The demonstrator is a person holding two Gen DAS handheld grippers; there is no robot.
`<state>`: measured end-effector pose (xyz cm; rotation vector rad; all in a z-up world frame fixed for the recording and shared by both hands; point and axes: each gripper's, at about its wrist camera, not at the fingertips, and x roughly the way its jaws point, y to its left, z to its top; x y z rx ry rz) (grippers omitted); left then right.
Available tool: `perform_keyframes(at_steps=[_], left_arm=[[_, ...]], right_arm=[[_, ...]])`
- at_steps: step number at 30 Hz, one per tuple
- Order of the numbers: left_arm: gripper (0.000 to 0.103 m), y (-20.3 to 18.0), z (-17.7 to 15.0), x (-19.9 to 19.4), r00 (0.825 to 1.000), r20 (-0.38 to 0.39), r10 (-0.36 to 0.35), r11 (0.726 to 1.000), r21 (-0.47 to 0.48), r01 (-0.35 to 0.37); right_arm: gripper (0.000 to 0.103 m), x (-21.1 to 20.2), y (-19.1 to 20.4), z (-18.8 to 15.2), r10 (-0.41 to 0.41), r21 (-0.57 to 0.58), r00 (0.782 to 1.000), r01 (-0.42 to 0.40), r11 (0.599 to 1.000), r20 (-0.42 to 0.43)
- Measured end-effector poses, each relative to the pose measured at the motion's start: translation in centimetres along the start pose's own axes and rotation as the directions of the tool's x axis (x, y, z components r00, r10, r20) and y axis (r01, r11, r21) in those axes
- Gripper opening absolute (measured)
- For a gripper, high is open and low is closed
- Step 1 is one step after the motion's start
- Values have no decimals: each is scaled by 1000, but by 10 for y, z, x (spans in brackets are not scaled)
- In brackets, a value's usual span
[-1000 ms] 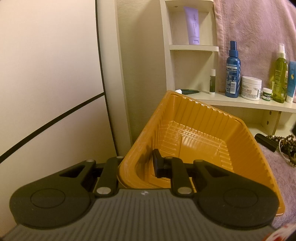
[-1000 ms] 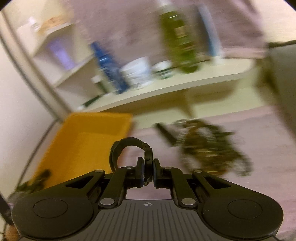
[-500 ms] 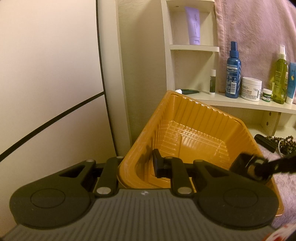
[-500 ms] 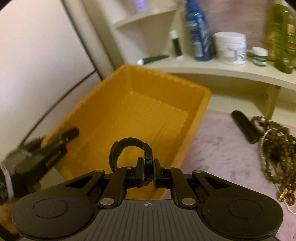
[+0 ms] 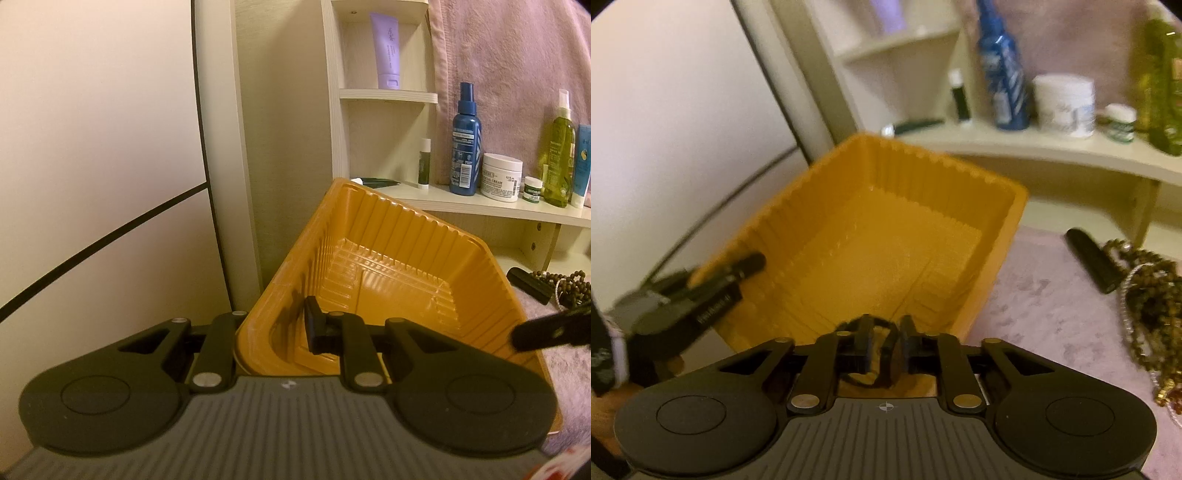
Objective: Organize jewelry
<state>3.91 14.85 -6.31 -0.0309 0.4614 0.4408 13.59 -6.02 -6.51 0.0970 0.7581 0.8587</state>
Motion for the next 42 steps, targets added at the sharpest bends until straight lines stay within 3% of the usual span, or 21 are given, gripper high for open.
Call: perform_keyframes(at_steps=[2, 3, 8, 14, 19, 22, 26, 42], left_arm=[[17, 0, 0, 0, 1000, 0, 0, 1000, 0, 0], [17, 0, 0, 0, 1000, 0, 0, 1000, 0, 0], [17, 0, 1, 0, 1000, -2, 0, 1000, 0, 0], [17, 1, 1, 0, 1000, -2, 0, 1000, -1, 0], [17, 1, 1, 0, 1000, -4, -1, 1000, 0, 1], [17, 1, 1, 0, 1000, -5, -1, 1000, 1, 1], [17, 1, 1, 0, 1000, -6, 0, 1000, 1, 0], [18, 1, 1, 1, 1000, -10, -1, 1000, -3, 1]], right_arm=[[50, -17, -11, -3, -19, 46, 999, 17, 999, 36], [53, -26, -19, -6, -31, 76, 998, 26, 997, 59], [55, -65, -64, -18, -108, 235, 992, 89, 968, 68], [63, -103, -110, -43, -182, 349, 981, 147, 926, 71], [63, -120, -122, -53, -279, 331, 958, 244, 911, 61], [62, -120, -128, -53, -313, 329, 948, 280, 902, 50], [39, -106, -131, -52, -334, 262, 942, 315, 912, 31], [30, -55, -145, -50, -403, 113, 915, 402, 909, -18]])
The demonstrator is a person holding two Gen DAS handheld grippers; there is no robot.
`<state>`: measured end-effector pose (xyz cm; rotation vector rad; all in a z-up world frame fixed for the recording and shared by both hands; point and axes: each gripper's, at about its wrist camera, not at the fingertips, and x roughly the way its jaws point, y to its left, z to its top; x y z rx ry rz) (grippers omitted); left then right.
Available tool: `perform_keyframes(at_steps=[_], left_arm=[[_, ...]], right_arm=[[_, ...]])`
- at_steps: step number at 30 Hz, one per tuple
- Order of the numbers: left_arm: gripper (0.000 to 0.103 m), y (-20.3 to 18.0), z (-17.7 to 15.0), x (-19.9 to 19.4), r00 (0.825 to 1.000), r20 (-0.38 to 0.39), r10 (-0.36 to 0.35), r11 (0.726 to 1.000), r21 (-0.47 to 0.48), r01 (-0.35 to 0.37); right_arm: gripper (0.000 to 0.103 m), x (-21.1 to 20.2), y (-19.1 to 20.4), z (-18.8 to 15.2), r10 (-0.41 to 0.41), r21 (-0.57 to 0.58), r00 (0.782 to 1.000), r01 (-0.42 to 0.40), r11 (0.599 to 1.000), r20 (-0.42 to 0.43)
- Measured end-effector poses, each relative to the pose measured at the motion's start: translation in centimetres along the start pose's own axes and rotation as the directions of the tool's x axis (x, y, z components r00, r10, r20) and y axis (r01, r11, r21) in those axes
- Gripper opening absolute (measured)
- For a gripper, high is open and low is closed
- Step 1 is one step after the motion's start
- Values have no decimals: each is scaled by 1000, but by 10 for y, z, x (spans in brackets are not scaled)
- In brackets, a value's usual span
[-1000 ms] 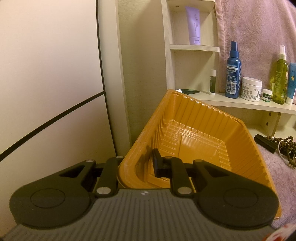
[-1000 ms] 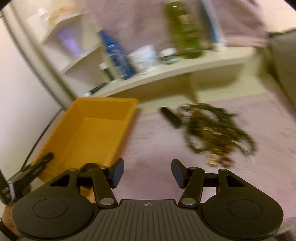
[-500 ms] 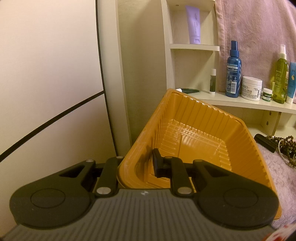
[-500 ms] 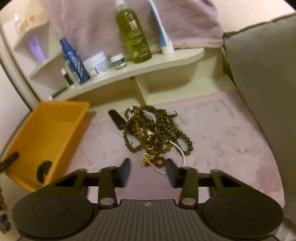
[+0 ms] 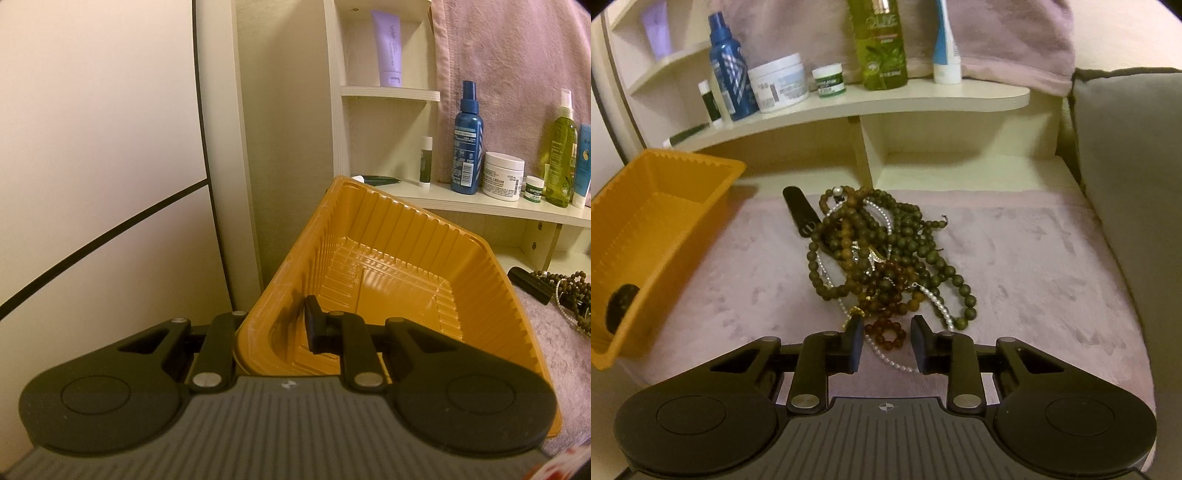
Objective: Organize jewelry
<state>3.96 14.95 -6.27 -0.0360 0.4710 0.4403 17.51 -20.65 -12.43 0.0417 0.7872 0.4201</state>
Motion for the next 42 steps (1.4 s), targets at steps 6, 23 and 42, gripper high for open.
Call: perform_keyframes(at_steps=[6, 23, 42], left_arm=[[18, 0, 0, 0, 1000, 0, -1, 1000, -2, 1], [18, 1, 0, 0, 1000, -1, -1, 1000, -2, 1], [17, 1, 1, 0, 1000, -3, -6, 1000, -3, 6]], right_arm=[[19, 5, 4, 0, -12, -29, 1000, 13, 999, 17], [5, -49, -24, 13, 123, 154, 984, -142, 978, 129], [5, -82, 25, 62, 345, 81, 911, -370, 925, 225]])
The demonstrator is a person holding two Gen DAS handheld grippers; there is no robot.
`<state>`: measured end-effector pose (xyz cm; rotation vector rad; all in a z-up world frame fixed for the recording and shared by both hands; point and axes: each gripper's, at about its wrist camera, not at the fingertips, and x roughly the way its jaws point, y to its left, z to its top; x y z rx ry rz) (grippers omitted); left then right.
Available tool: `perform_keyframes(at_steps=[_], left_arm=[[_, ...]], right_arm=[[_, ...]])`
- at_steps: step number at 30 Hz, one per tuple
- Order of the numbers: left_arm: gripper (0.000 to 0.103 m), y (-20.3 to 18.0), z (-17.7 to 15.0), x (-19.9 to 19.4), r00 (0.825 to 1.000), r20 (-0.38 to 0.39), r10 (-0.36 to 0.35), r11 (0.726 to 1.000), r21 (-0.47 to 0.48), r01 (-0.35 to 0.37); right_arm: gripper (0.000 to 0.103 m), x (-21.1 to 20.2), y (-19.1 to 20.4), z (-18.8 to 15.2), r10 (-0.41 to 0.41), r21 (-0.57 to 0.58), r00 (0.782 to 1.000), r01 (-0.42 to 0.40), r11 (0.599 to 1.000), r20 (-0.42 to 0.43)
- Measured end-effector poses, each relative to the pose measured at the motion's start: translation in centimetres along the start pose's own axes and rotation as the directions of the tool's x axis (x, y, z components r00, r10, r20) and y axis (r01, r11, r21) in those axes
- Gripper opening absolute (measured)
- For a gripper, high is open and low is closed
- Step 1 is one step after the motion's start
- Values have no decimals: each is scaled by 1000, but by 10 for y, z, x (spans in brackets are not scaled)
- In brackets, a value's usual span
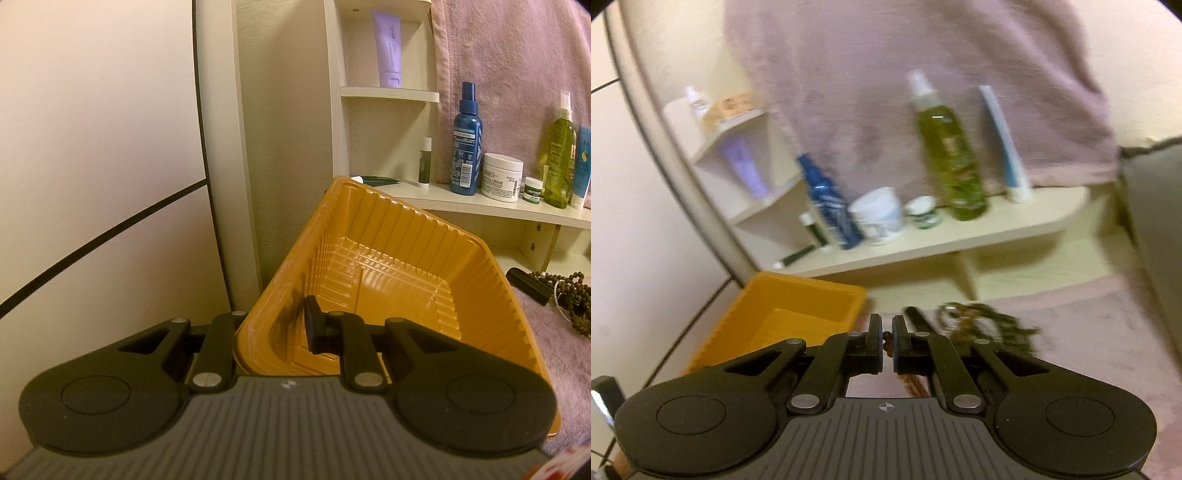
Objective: Organize jewelry
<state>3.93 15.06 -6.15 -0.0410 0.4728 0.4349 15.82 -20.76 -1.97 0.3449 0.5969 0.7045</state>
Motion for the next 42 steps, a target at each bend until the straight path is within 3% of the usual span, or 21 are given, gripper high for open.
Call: perform_keyframes(at_steps=[8, 14, 20, 28, 29, 32, 37, 42], left_arm=[[17, 0, 0, 0, 1000, -1, -2, 1000, -3, 2], [17, 0, 0, 0, 1000, -2, -6, 1000, -6, 6], [17, 2, 1, 1, 1000, -5, -12, 1000, -6, 12], [17, 3, 1, 1, 1000, -7, -12, 1000, -5, 12], [17, 3, 1, 1, 1000, -8, -12, 1000, -5, 12], [17, 2, 1, 0, 1000, -10, -11, 1000, -6, 11], [17, 3, 1, 1, 1000, -10, -11, 1000, -4, 11], [17, 3, 0, 0, 1000, -12, -7, 1000, 2, 7]], right_arm=[[5, 42, 52, 0, 175, -49, 982, -179, 983, -73], [5, 83, 80, -8, 215, -79, 968, -226, 971, -128], [5, 115, 86, -23, 201, -77, 962, -218, 973, -185], [8, 125, 85, -32, 156, -128, 961, -188, 974, -228], [13, 124, 84, -32, 157, -128, 961, -190, 974, -229], [43, 115, 82, -34, 156, -126, 964, -186, 974, -215], [46, 92, 73, -41, 138, -134, 969, -168, 977, -206], [46, 65, 44, -54, 51, -99, 978, -73, 992, -204]])
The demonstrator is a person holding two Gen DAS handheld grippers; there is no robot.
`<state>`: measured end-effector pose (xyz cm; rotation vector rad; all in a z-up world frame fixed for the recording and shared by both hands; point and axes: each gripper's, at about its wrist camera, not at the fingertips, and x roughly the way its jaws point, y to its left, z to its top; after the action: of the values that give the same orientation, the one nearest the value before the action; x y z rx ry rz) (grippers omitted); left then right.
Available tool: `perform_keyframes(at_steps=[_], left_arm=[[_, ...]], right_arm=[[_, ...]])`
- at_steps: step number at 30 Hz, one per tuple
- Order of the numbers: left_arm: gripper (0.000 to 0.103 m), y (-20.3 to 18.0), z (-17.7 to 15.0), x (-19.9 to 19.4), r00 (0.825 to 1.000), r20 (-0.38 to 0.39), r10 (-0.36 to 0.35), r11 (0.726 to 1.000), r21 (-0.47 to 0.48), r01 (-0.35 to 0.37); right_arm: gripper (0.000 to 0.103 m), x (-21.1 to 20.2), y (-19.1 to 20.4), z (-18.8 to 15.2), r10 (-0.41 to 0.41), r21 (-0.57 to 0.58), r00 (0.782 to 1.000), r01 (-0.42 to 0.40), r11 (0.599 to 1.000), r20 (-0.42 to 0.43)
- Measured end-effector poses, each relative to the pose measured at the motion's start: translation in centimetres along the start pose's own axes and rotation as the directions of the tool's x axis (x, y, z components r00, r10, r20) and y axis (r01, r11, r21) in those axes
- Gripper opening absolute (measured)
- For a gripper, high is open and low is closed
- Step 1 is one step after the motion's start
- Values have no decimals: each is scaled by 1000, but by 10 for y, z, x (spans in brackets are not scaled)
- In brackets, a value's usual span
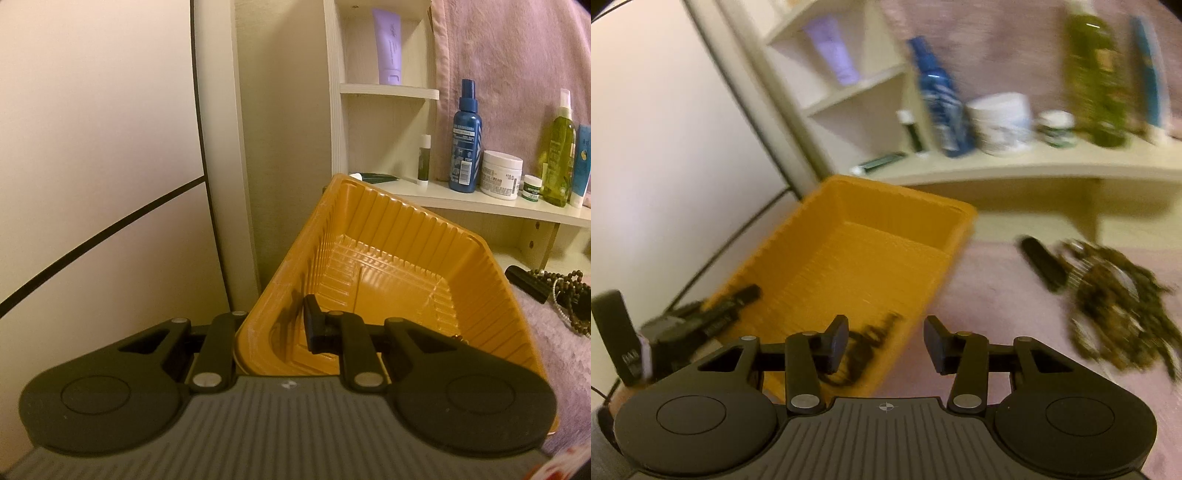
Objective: Organize jewelry
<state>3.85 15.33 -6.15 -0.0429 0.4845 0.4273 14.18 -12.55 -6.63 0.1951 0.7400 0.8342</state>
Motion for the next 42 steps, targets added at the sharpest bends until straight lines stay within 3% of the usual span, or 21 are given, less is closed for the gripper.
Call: perform_keyframes(at_steps=[9, 15, 20, 24, 37, 42], left_arm=[[17, 0, 0, 0, 1000, -3, 1, 1000, -2, -1], [17, 0, 1, 1, 1000, -6, 1, 1000, 1, -1], [17, 1, 2, 1, 1000, -6, 1, 1000, 3, -1], [17, 1, 2, 1, 1000, -7, 1, 1000, 2, -1], [17, 2, 1, 1, 1000, -8, 0, 1000, 1, 0], [17, 2, 1, 1, 1000, -9, -1, 1000, -1, 1]], right_arm=[[46, -44, -59, -27, -208, 123, 978, 207, 971, -2], [45, -61, -84, -33, -292, 160, 956, 287, 944, 8], [45, -58, -90, -28, -293, 155, 956, 287, 945, 18], [33, -47, -91, -23, -274, 140, 961, 268, 953, 22], [25, -19, -113, -7, -262, 216, 964, 248, 944, 36], [7, -16, -117, -8, -261, 240, 964, 244, 940, 41]])
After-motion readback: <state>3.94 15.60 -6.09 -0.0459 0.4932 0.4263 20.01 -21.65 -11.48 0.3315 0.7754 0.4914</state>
